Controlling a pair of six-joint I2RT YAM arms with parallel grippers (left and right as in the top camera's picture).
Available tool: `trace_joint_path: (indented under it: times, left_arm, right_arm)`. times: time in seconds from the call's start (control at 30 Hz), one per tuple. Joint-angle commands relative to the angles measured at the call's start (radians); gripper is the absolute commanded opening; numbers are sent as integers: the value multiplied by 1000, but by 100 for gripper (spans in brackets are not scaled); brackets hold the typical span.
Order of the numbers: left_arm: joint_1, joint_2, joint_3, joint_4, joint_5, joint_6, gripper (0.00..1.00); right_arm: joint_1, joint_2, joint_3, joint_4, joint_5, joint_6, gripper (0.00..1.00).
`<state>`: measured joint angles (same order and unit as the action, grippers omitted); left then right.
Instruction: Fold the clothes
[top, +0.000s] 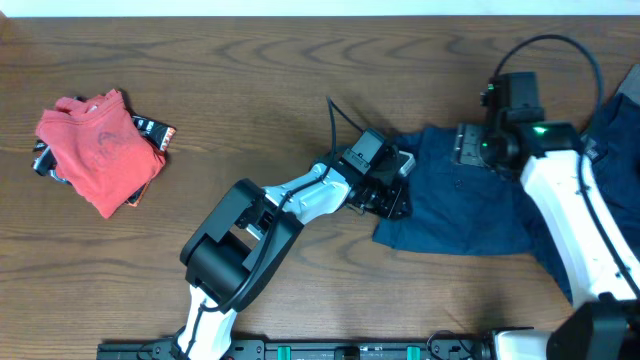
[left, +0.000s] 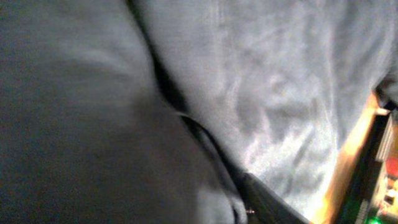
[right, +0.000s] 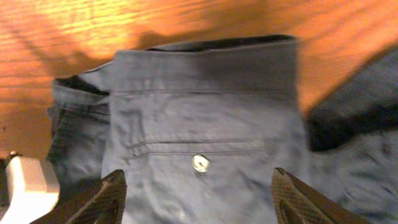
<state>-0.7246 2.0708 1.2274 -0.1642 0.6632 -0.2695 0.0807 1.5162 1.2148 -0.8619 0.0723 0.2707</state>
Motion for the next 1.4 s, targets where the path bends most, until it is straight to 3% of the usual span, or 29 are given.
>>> trace_joint_path:
  times: [0.0,0.1,0.33,0.57,0.8,1.07,1.37]
  left_arm:
    - [-15,28,-19,-10,-56,6,21]
    - [-10,27,-19,-13,-82,6,7]
    - [130,-36,-14,-151,-263,32,6]
    - [452,-216,32,-301,-479,158,6]
    - [800,-346,87,-277,-665,272,6]
    - [1112,-356,121,-217,-678,294,6]
    - [1241,-352,120,-294,-671,149,7]
  right_arm:
    - [-24,2,-1,-39,10,5,73]
    - [-37,2,-5,-62,10,5,73]
    - [-50,2,-5,-79,10,2,74]
    - [-55,2,-5,-103,10,2,74]
    - [-55,2,-5,-123,6,2,74]
    - [-55,2,-5,-134,6,2,74]
    - [-55,2,-5,-126,6,2,74]
